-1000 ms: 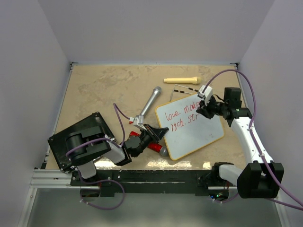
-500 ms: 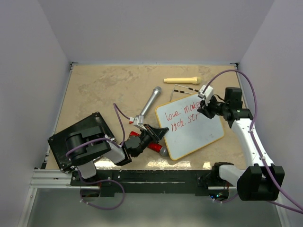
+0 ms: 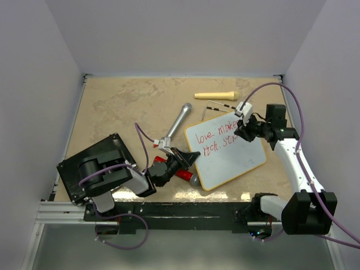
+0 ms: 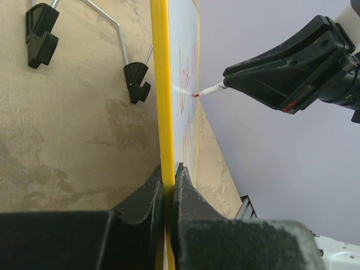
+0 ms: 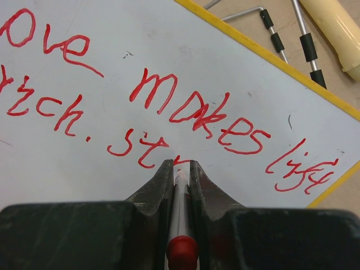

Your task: Write a sentence on the whiteboard

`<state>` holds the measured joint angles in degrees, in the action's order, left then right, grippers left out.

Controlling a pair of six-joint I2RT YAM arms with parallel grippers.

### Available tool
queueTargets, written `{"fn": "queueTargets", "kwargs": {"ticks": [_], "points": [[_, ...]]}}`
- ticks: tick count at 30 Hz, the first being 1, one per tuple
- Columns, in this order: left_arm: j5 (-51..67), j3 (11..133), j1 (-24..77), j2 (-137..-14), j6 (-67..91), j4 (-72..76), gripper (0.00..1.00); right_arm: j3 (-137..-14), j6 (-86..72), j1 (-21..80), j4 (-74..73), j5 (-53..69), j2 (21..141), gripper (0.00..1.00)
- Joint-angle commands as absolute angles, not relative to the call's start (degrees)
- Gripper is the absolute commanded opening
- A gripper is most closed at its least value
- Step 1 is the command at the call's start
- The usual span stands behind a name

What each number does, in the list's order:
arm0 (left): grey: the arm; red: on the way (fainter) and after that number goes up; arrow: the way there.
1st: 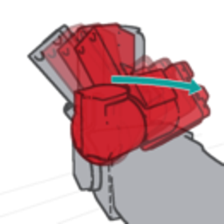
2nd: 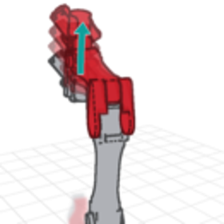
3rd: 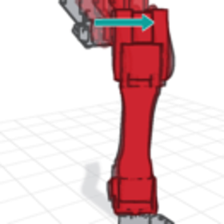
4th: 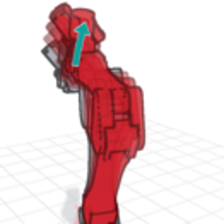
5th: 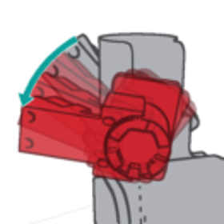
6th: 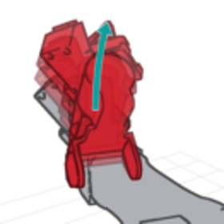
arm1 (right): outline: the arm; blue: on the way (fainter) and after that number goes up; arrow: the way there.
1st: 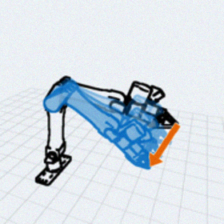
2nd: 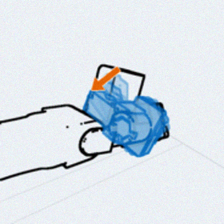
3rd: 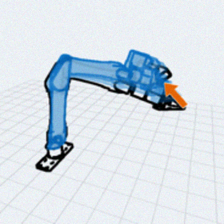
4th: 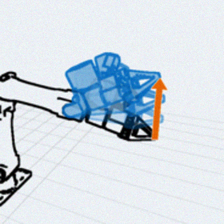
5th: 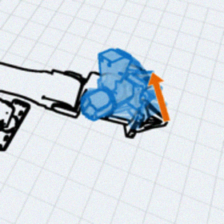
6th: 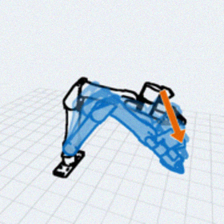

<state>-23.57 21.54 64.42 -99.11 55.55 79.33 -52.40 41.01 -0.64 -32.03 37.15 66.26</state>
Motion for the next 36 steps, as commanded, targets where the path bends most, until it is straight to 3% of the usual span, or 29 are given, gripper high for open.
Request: {"fn": "queueTargets", "kwargs": {"ticks": [1,10,20,36], "points": [[-21.2,21.6,64.7,-100.3,47.5,81.5,0.0,-53.4,36.9,-0.4,-26.2,36.8,65.3,0.0],[-21.1,21.7,64.7,-100.2,47.5,81.2,0.0,-53.2,37.9,-0.4,-27.4,30.8,67.5,0.0],[-20.9,21.9,64.6,-100.2,47.5,80.9,0.0,-55.4,45.3,-0.4,-36.6,40.2,67.5,0.0],[-20.9,21.2,64.5,-100.2,47.5,81.7,0.0,-53.3,35.6,-0.4,-25.8,32.3,64.3,0.0]]}}
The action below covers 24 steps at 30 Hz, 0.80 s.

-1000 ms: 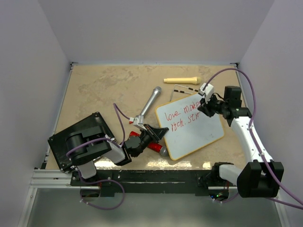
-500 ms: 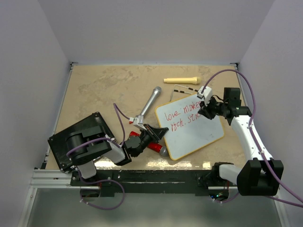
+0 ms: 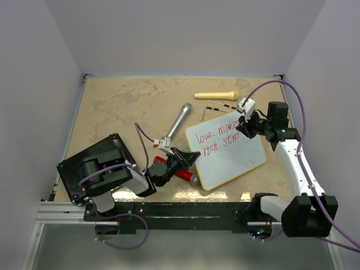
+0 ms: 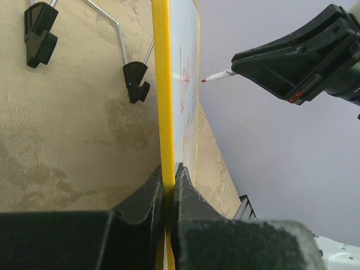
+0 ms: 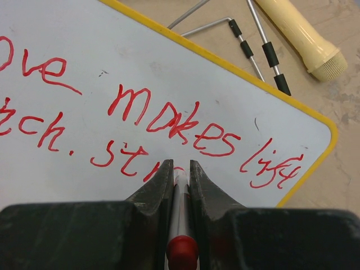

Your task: Write a sentence on the whiteboard

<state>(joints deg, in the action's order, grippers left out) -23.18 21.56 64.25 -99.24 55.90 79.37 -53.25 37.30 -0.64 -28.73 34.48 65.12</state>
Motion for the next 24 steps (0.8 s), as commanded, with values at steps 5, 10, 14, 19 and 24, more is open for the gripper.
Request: {"fn": "queueTargets", "kwargs": {"ticks": [5,10,14,19,24], "points": [[-20.9,21.0,64.4,-100.0,47.5,82.1,0.0,-53.2,35.6,-0.4,-25.6,30.2,65.8,0.0],[-20.9,20.8,64.4,-100.0,47.5,82.3,0.0,-53.1,35.8,-0.4,-25.5,29.6,67.0,0.0],[-20.9,20.9,64.4,-100.0,47.6,82.2,0.0,-53.2,36.8,-0.4,-27.1,30.4,67.5,0.0],[-20.9,20.9,64.4,-100.1,47.6,82.4,0.0,-53.7,40.2,-0.4,-30.9,32.9,68.4,0.0],[-20.9,20.8,64.4,-100.2,47.6,82.3,0.0,-54.0,42.2,-0.4,-34.0,33.7,68.6,0.0]]}}
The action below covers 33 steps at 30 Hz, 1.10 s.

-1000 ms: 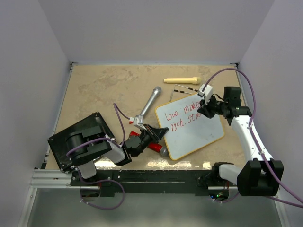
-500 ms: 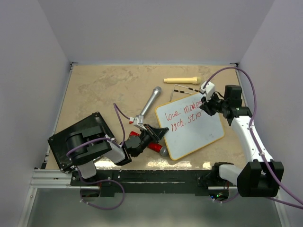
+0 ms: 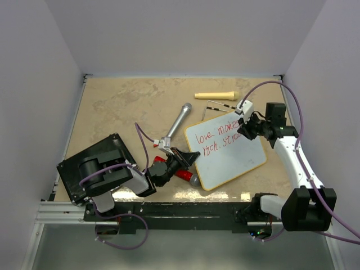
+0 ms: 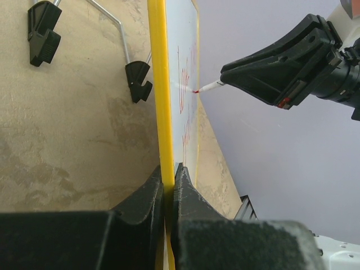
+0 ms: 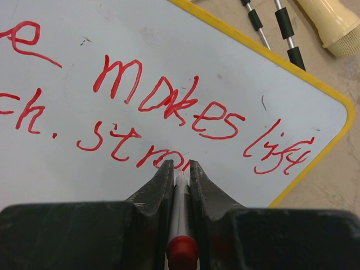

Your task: Write a sentence on the whiteboard

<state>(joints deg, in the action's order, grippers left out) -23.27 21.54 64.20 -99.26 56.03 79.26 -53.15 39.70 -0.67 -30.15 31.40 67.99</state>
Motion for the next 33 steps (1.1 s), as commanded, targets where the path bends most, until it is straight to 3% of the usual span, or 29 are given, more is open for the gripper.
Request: {"fn": "queueTargets", "kwargs": {"ticks": [1,20,33], "points": [[-20.9,20.8,64.4,-100.2,47.5,82.4,0.0,-54.0,42.4,-0.4,-34.2,34.0,68.6,0.0],[-20.7,21.3,64.4,-100.3,47.5,82.0,0.0,-52.8,33.8,-0.4,-21.9,26.3,68.1,0.0],[-20.7,21.0,64.2,-100.1,47.5,82.1,0.0,-54.4,41.9,-0.4,-35.1,32.4,68.1,0.0]]}}
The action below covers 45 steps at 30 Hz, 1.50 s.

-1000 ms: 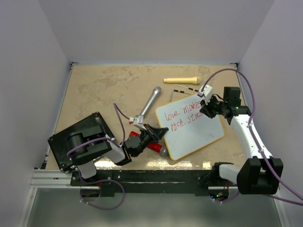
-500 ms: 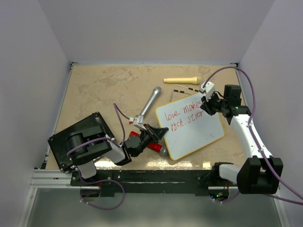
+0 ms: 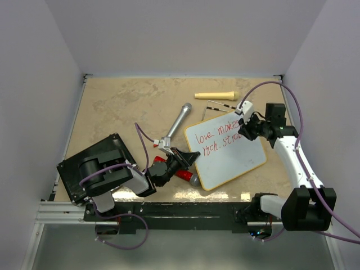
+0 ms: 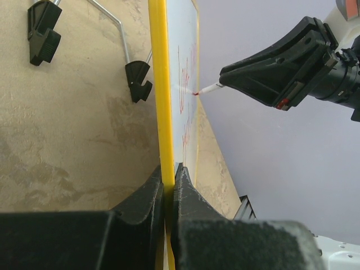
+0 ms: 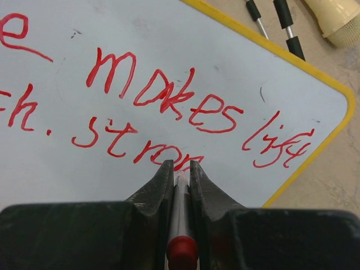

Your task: Write a sentence on the whiteboard

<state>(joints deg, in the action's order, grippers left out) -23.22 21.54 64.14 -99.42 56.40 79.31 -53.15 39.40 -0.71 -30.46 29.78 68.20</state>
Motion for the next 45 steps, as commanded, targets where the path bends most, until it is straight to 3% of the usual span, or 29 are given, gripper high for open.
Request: {"fn": "queueTargets", "kwargs": {"ticks": [1,20,45], "points": [[-20.7,21.2,64.2,-100.2,47.5,82.0,0.0,-54.2,41.3,-0.4,-33.6,31.6,67.9,0.0],[-20.7,20.2,64.2,-100.0,47.6,83.1,0.0,-52.7,34.3,-2.1,-23.3,24.1,66.8,0.0],[-20.4,20.2,64.2,-100.1,47.6,83.6,0.0,-52.8,34.8,-2.1,-23.3,30.8,68.4,0.0]]}}
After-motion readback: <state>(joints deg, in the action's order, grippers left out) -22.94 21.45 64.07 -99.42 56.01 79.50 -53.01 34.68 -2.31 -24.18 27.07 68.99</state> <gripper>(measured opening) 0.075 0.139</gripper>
